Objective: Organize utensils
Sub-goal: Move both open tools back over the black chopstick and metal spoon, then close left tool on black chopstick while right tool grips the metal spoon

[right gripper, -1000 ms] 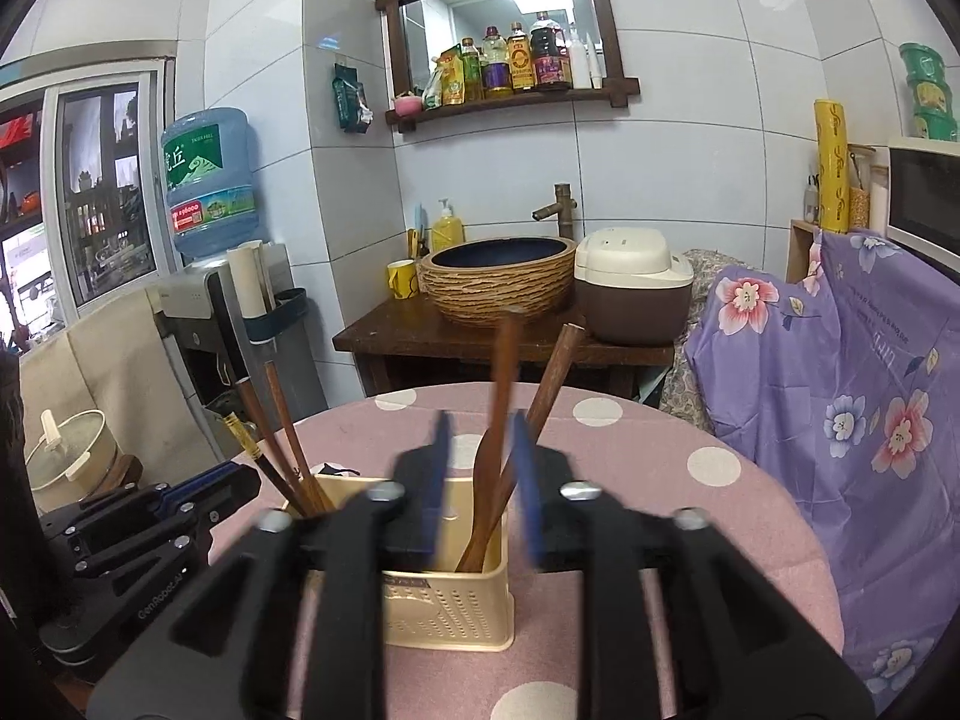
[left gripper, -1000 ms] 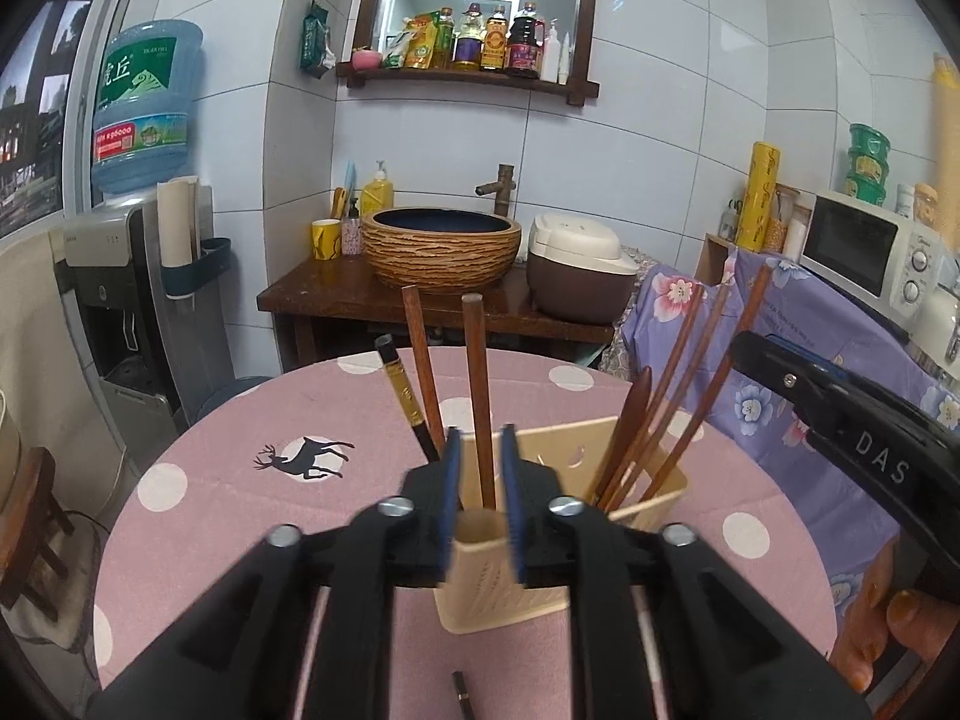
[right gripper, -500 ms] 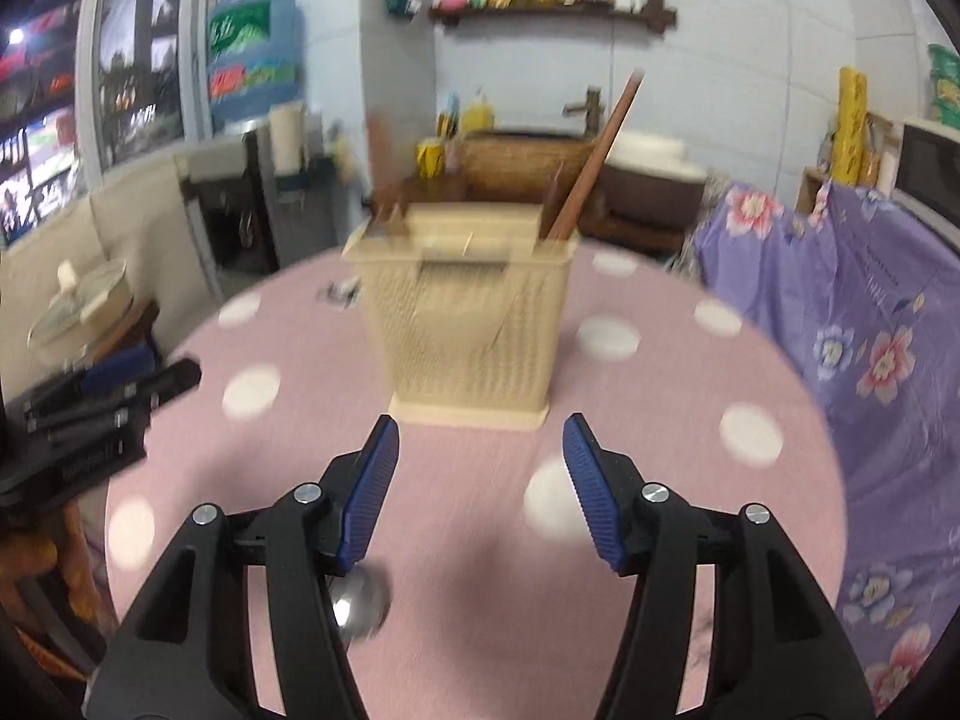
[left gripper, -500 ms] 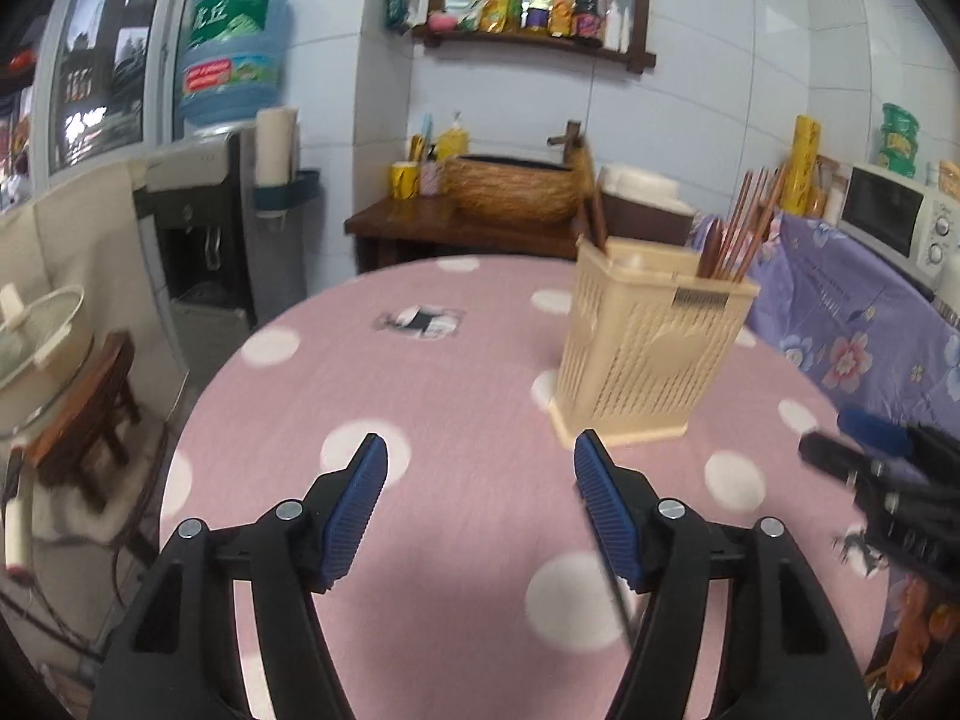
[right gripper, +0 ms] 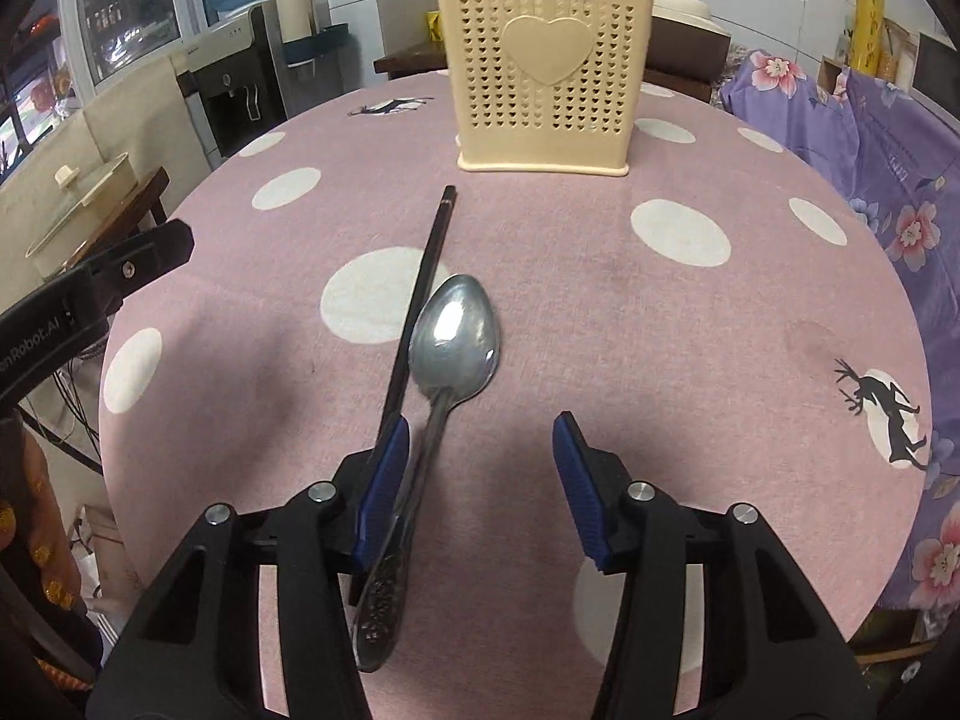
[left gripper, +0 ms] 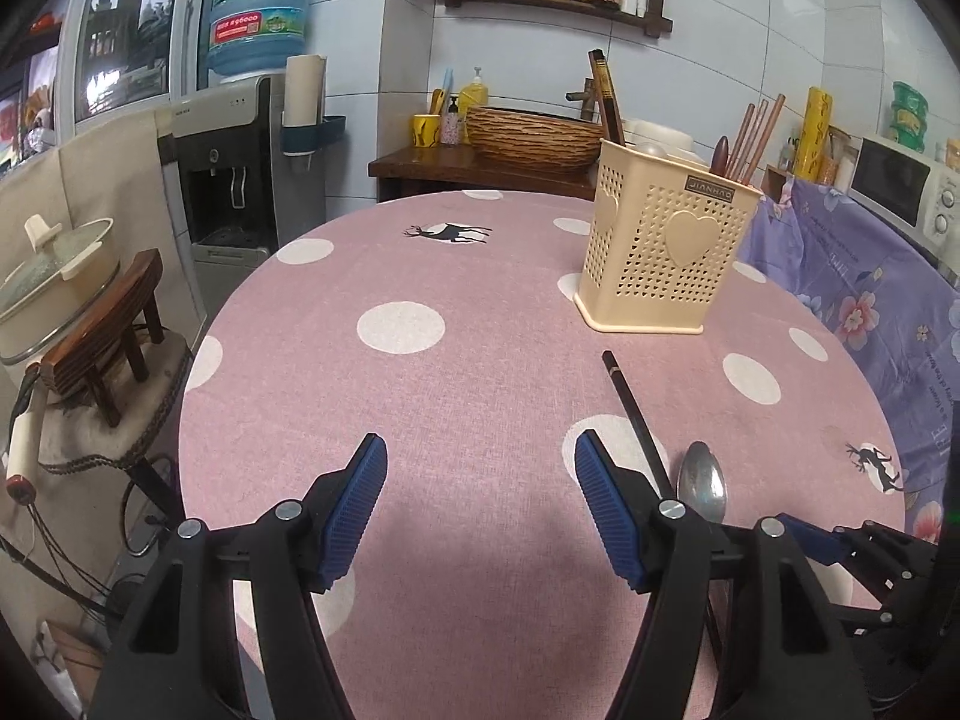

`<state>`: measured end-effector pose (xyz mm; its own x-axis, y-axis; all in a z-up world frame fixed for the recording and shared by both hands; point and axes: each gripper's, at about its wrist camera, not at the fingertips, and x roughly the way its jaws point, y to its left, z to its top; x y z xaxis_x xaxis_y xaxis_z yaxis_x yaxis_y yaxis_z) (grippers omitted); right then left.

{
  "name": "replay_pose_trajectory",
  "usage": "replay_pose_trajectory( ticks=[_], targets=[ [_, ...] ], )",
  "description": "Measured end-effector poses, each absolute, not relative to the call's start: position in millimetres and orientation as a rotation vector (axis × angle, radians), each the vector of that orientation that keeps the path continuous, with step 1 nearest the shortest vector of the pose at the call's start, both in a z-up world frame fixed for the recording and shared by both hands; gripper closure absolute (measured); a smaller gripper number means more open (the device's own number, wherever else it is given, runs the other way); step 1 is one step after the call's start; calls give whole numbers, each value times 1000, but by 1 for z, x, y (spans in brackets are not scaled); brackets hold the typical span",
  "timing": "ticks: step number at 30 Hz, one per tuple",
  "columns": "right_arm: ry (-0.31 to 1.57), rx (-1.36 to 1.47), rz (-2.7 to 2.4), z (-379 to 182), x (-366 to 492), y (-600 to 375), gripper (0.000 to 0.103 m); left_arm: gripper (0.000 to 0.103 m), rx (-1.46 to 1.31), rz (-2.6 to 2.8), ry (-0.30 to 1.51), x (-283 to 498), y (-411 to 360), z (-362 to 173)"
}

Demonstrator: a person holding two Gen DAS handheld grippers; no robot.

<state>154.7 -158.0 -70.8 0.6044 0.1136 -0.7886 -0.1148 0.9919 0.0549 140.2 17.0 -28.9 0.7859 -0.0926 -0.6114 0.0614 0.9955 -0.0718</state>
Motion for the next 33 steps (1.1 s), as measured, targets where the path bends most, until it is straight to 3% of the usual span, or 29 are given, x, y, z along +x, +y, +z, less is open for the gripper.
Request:
replay_pose_trajectory(
  ticks=[6,8,10,13,25,27,29,30,31,33],
  targets=[
    [906,-46,117,-73,153,-149,64,38,-55,-80,669,137,20,-34],
    [902,-52,123,-73,153,-149,72,38,-60,-79,675,136,21,-36],
    [896,-51,120,-73,154,-153,85,38,-70,-77,681,136,23,-38],
    [896,-31,105,-73,157,-166,94,38,-74,-80,690,137,23,-41],
    [878,80,1,-74,169,-247,96,38,-76,-143,744,145,5,-49],
    [872,113,24,-75,169,-251,92,38,-68,-168,759,148,-5,-51],
    [862,141,46,-74,168,-254,72,38,-63,-191,769,150,-12,-52],
    [848,146,44,-73,168,-255,51,37,-62,-200,774,151,-17,-53],
    [828,145,47,-70,166,-256,44,36,-61,-211,781,154,-21,-53],
    [815,124,49,-66,168,-257,44,35,-62,-232,806,161,-29,-56]
  ],
)
